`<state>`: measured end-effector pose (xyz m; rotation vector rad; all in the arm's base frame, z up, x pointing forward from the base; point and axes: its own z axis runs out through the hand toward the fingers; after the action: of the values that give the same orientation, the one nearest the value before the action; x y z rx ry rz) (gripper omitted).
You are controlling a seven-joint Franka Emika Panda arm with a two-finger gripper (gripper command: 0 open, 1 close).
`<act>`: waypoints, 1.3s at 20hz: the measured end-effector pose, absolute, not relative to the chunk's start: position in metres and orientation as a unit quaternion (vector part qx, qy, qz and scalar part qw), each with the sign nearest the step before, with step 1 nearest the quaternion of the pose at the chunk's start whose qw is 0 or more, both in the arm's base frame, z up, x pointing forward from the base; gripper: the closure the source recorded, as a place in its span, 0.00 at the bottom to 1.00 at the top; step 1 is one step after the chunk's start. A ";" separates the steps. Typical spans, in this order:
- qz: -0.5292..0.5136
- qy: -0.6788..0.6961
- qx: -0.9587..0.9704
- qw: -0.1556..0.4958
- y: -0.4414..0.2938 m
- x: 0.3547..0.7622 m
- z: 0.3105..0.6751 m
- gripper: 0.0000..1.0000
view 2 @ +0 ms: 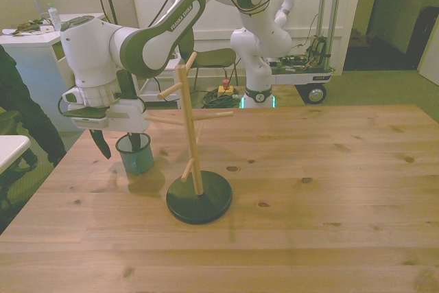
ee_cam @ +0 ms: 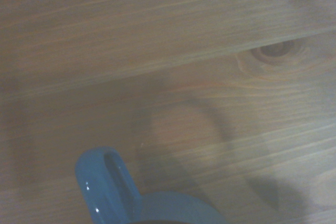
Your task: Hang the mug
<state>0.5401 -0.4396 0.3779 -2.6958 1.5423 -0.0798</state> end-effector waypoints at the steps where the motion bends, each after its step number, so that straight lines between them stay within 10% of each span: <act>1: -0.026 0.495 -0.868 0.017 -0.438 0.541 0.377 1.00; 26: -0.040 0.486 -0.873 0.015 -0.419 0.542 0.379 1.00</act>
<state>0.5421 -0.4186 0.3789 -2.7155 1.5125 -0.1229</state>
